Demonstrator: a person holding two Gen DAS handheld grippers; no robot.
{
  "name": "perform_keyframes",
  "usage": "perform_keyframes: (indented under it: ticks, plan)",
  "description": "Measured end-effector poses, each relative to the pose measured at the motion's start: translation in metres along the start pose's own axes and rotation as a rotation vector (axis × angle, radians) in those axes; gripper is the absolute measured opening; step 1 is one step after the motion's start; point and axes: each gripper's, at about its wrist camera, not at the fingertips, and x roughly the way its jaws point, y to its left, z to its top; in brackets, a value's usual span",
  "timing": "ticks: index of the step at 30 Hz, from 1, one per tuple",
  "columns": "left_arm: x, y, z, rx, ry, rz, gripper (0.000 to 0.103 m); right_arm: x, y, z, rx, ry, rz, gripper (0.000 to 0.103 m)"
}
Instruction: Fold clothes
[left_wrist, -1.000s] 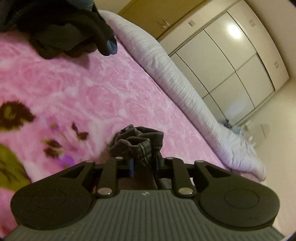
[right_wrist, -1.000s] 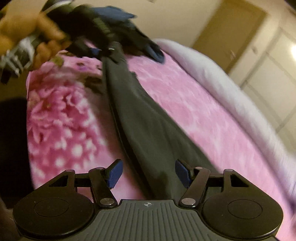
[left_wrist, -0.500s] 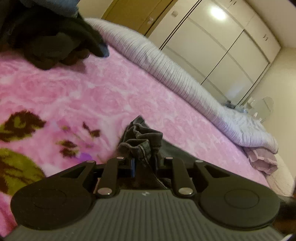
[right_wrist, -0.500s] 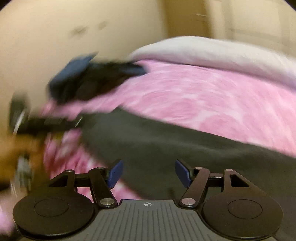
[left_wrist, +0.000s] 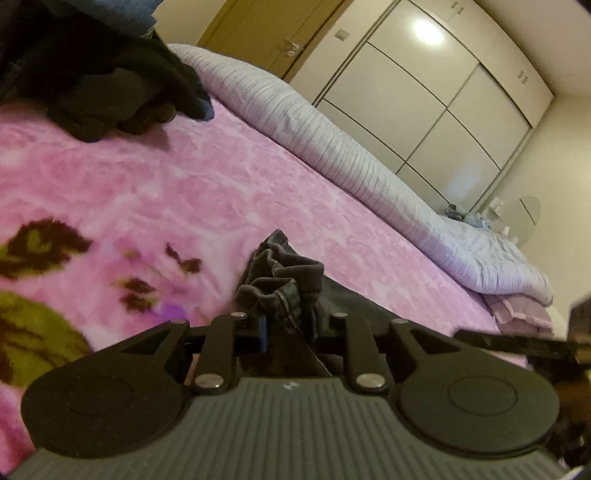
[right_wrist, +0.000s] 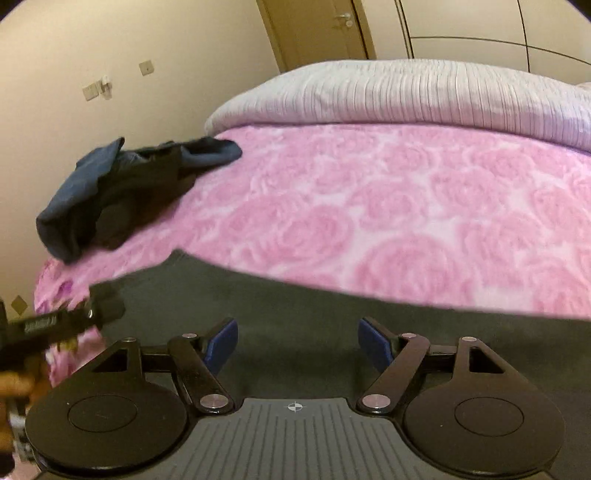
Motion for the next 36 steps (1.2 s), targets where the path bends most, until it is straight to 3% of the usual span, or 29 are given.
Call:
perform_keyframes:
  ticks: [2, 5, 7, 9, 10, 12, 18, 23, 26, 28, 29, 32, 36]
  plan:
    - [-0.001, 0.000, 0.002, 0.025, -0.010, -0.016, 0.017, 0.017, -0.004, 0.010, -0.083, 0.037, -0.027, 0.076]
    - [-0.001, -0.005, 0.009, 0.105, -0.034, -0.052, 0.017, 0.049, -0.006, 0.015, -0.299, 0.178, -0.026, 0.076]
    - [0.000, -0.012, 0.016, 0.190, -0.056, -0.075, 0.017, 0.061, -0.008, 0.016, -0.408, 0.248, 0.026, 0.075]
    - [0.002, -0.020, 0.024, 0.275, -0.072, -0.089, 0.017, 0.066, -0.013, 0.019, -0.439, 0.264, 0.053, 0.054]
    - [0.006, -0.019, 0.026, 0.275, -0.054, -0.077, 0.017, 0.069, -0.015, 0.020, -0.448, 0.260, 0.048, 0.030]
    - [0.011, -0.015, 0.025, 0.252, -0.008, -0.047, 0.017, 0.075, -0.018, 0.020, -0.459, 0.240, 0.031, 0.020]
    - [0.002, 0.000, -0.003, 0.130, 0.079, 0.032, 0.017, 0.079, -0.018, 0.010, -0.443, 0.153, 0.002, 0.019]
    - [0.006, 0.003, -0.005, 0.095, 0.087, 0.042, 0.018, 0.014, -0.015, 0.014, -0.254, 0.057, 0.035, 0.020]
    - [0.010, 0.001, -0.004, 0.111, 0.092, 0.046, 0.019, 0.008, -0.011, -0.010, -0.141, 0.079, 0.066, 0.021]
    - [0.010, 0.001, -0.004, 0.112, 0.094, 0.046, 0.021, 0.027, -0.009, -0.030, -0.118, 0.133, 0.041, 0.021]
    - [0.009, 0.001, -0.004, 0.109, 0.096, 0.046, 0.022, 0.030, -0.009, -0.035, -0.111, 0.101, 0.038, 0.022]
    - [0.009, 0.002, -0.004, 0.102, 0.097, 0.047, 0.023, 0.028, -0.010, -0.026, -0.034, 0.121, 0.035, 0.022]
    - [0.011, 0.003, -0.004, 0.072, 0.093, 0.042, 0.026, 0.011, 0.013, -0.025, -0.064, 0.089, 0.035, 0.024]
